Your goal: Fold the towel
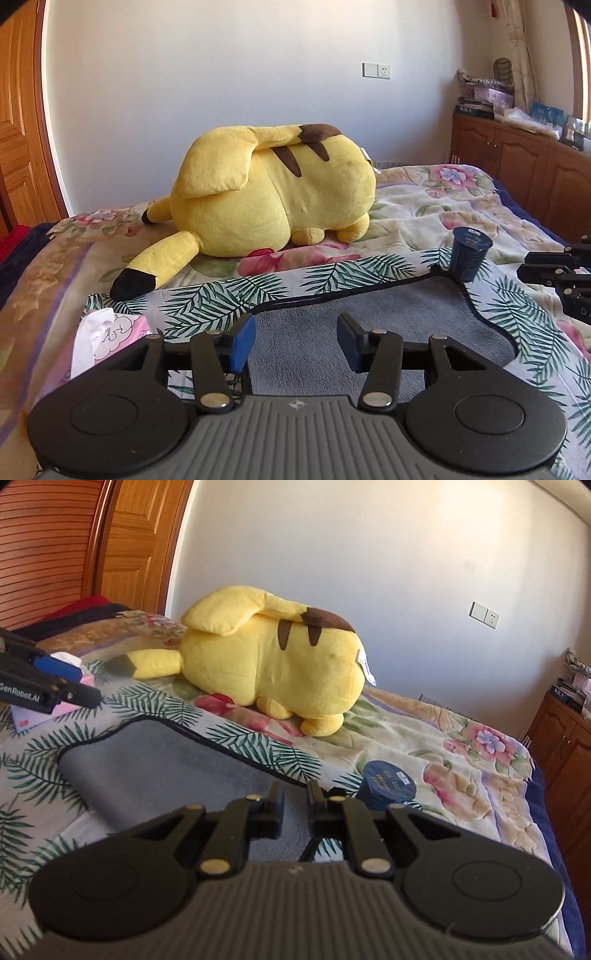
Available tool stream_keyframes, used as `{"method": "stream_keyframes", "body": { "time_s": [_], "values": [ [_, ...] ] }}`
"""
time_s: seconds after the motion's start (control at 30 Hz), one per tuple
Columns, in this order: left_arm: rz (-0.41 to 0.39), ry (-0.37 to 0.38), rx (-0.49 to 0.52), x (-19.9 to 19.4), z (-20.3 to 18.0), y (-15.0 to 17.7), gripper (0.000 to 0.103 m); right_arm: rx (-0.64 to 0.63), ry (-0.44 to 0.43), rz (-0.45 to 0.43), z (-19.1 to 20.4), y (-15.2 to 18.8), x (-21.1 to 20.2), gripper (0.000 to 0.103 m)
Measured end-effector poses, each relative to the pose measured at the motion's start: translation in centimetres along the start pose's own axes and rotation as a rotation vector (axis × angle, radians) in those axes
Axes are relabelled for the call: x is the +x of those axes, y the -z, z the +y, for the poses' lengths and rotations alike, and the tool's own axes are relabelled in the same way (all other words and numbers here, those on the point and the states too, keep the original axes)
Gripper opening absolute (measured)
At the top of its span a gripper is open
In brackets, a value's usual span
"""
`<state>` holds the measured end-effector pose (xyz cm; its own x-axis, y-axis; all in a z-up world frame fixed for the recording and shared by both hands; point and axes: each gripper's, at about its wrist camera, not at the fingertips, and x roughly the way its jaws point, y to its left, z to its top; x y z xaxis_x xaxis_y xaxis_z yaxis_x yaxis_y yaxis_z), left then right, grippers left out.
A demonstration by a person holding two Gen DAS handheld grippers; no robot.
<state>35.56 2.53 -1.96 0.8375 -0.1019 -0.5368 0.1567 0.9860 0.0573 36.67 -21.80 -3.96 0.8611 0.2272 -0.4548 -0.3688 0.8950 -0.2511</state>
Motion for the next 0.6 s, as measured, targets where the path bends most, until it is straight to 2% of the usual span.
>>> {"method": "stream_keyframes", "body": {
  "time_s": [0.3,0.43,0.5,0.6],
  "values": [
    [0.007,-0.003,-0.003,-3.8,-0.1,0.5,0.03,0.039,-0.01,-0.011,0.6,-0.6,-3.4,0.013],
    [0.007,-0.002,0.002,-5.4,-0.2,1.1,0.032,0.075,-0.019,-0.017,0.9,-0.3,-4.8,0.017],
    [0.011,-0.002,0.007,-5.9,-0.2,1.4,0.033,0.082,-0.017,-0.024,1.0,-0.1,-5.4,0.039],
    [0.015,-0.001,0.009,-6.6,-0.4,2.0,0.037,0.108,-0.022,-0.028,1.0,0.2,-6.2,0.041]
  ]
}}
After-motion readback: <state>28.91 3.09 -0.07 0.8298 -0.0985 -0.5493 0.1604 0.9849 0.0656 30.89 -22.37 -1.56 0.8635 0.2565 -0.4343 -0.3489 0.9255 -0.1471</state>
